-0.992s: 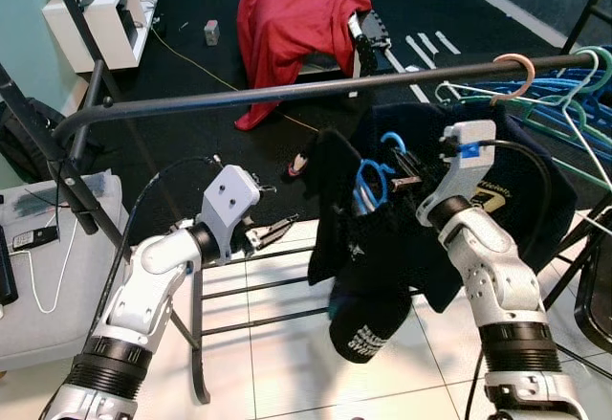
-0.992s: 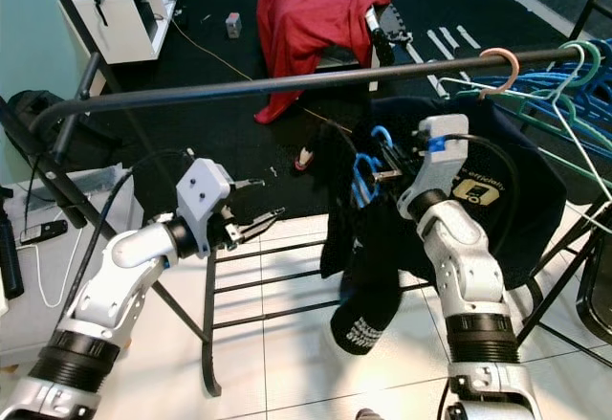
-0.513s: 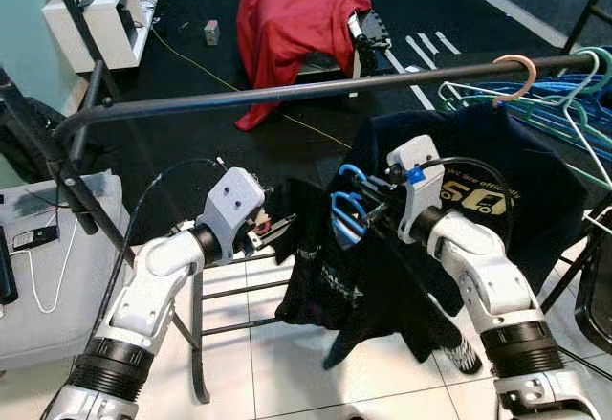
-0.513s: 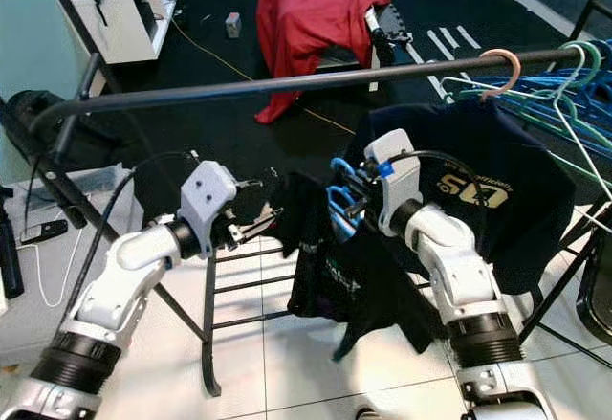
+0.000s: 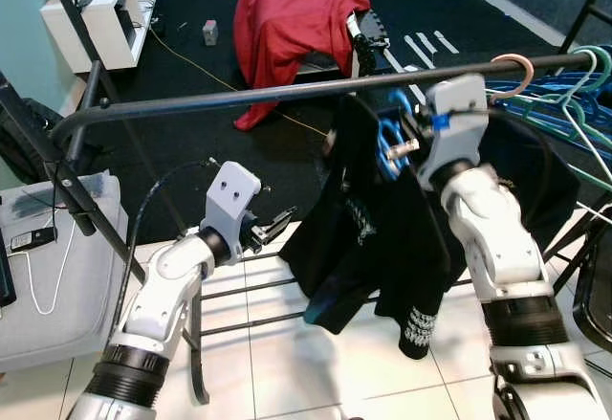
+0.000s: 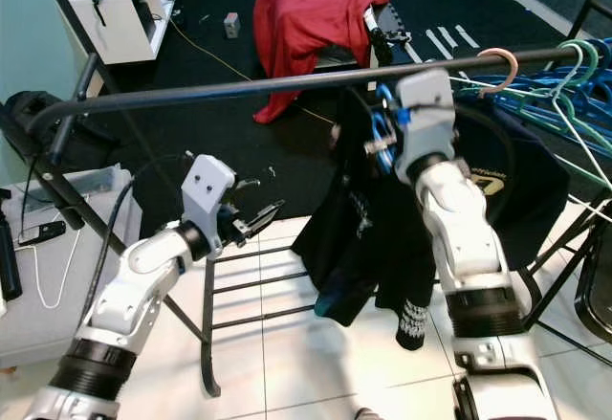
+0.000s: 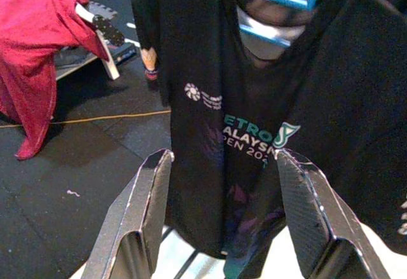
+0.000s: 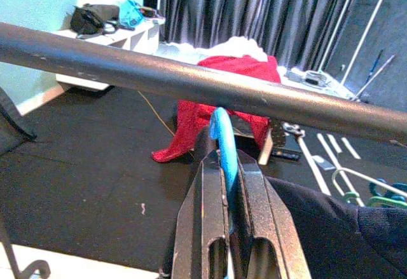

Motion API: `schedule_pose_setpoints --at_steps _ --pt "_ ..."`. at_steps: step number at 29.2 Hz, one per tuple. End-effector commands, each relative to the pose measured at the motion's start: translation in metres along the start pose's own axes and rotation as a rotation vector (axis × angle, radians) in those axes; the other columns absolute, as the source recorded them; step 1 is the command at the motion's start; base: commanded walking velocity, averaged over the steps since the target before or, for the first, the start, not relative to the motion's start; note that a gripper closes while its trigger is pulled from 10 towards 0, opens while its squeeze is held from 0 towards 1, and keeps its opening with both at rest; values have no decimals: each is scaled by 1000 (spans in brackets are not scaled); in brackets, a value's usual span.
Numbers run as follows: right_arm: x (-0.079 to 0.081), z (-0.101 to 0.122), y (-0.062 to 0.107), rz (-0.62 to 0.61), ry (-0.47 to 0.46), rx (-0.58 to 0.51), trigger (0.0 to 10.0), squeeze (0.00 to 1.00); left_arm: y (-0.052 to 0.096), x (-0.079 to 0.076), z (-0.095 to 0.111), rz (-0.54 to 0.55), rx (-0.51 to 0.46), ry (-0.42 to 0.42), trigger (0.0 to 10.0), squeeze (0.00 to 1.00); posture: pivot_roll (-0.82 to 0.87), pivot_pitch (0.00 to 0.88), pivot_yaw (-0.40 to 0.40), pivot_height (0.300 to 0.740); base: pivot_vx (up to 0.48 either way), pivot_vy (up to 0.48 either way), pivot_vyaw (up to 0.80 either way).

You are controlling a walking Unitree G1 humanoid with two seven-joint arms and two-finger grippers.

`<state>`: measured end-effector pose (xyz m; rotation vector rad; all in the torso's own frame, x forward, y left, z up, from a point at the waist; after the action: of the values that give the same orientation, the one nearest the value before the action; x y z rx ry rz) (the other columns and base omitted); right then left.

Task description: Hang hanger

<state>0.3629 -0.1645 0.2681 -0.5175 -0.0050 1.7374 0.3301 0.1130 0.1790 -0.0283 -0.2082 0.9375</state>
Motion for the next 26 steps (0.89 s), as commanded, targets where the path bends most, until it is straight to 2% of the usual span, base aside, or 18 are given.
schedule_pose_setpoints --at_steps 1,2,7,8,10,11,13,14,16,17,18,19,20,22,24,26 --pt "-7 26 -7 -7 3 -111 0 0 -1 1 2 8 -8 8 10000 0 -105 134 27 740 0 0 0" --pt "-5 34 -10 16 1 -136 0 0 -1 1 2 7 -12 5 10000 0 -103 135 20 740 0 0 0" --pt "-2 40 -12 34 1 -152 0 0 -1 1 3 7 -14 4 10000 0 -103 135 18 740 0 0 0" --pt "6 43 -12 60 -7 -165 0 0 1 0 1 3 -8 1 10000 0 -104 136 15 740 0 0 0" --pt "6 43 -12 60 -7 -165 0 0 1 0 1 3 -8 1 10000 0 -104 136 15 740 0 0 0" --pt "18 39 -8 89 -19 -162 0 0 3 -2 -1 -4 1 -3 10000 0 -102 140 14 740 0 0 0" --pt "18 39 -8 89 -19 -162 0 0 3 -2 -1 -4 1 -3 10000 0 -102 140 14 740 0 0 0" --pt "30 32 -1 105 -27 -152 0 0 5 -4 -3 -10 13 -6 10000 0 -103 140 15 740 0 0 0" --pt "30 32 -1 105 -27 -152 0 0 5 -4 -3 -10 13 -6 10000 0 -103 140 15 740 0 0 0" --pt "42 26 9 114 -34 -149 0 0 5 -6 -4 -4 18 -1 10000 0 -102 141 17 740 0 0 0" --pt "42 26 9 114 -34 -149 0 0 5 -6 -4 -4 18 -1 10000 0 -102 141 17 740 0 0 0" --pt "53 27 18 113 -27 -174 0 0 5 -6 -3 19 10 11 10000 0 -105 141 22 740 0 0 0" --pt "53 27 18 113 -27 -174 0 0 5 -6 -3 19 10 11 10000 0 -105 141 22 740 0 0 0" --pt "64 36 29 100 -19 -247 0 0 9 5 -1 149 -28 11 10000 0 -108 144 26 740 0 0 0" --pt "64 36 29 100 -19 -247 0 0 9 5 -1 149 -28 11 10000 0 -108 144 26 740 0 0 0" --pt "70 39 34 101 -19 -277 0 0 18 10 -2 191 -59 28 10000 0 -104 145 21 740 0 0 0"
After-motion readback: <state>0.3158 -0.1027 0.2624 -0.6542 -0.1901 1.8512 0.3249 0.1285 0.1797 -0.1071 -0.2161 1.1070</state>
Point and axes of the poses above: a point about 5 cm out from each wrist's last joint towards the gripper, its own y axis pointing back from the gripper into the wrist, its own z axis along the axis of the wrist's last joint, x = y × z, the point moved 1 cm from there along -y, pointing out of the wrist towards the gripper, and after that the axes turned 4 degrees about y, right-handed, at the moved point
